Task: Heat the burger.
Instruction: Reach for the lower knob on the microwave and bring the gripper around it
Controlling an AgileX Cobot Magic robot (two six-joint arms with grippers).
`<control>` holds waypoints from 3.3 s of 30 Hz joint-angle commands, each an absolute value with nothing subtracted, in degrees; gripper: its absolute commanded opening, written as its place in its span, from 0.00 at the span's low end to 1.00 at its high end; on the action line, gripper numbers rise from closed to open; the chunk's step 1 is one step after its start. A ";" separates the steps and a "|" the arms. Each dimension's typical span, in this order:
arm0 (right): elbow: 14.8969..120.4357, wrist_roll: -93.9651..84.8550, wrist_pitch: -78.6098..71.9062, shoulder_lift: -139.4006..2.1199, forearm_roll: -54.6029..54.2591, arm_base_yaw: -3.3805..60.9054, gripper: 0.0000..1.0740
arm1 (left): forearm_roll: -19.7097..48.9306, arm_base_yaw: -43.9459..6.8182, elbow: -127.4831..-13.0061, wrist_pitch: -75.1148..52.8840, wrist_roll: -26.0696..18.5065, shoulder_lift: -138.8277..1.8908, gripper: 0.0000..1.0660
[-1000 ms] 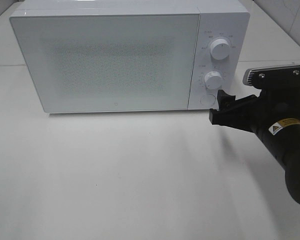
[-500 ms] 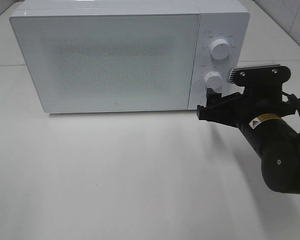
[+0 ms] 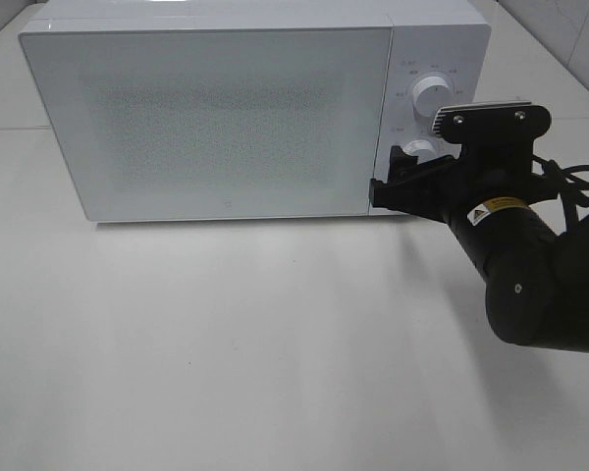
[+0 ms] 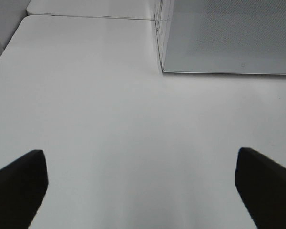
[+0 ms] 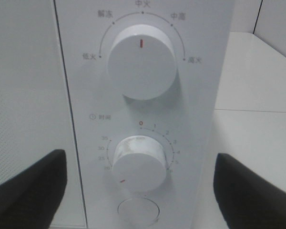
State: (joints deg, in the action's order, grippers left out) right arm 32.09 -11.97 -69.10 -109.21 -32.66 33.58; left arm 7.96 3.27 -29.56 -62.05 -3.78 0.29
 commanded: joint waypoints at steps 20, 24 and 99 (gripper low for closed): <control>40.68 -15.41 -74.43 -117.86 -30.42 31.68 0.71 | 8.08 3.44 -29.51 -61.25 -3.78 0.46 0.94; 40.68 -15.41 -74.37 -118.37 -29.34 30.42 0.71 | 8.08 3.44 -29.51 -61.25 -3.78 0.46 0.94; 42.51 18.28 -76.66 -115.51 -20.68 28.65 0.03 | 8.08 3.44 -29.51 -61.25 -3.78 0.46 0.94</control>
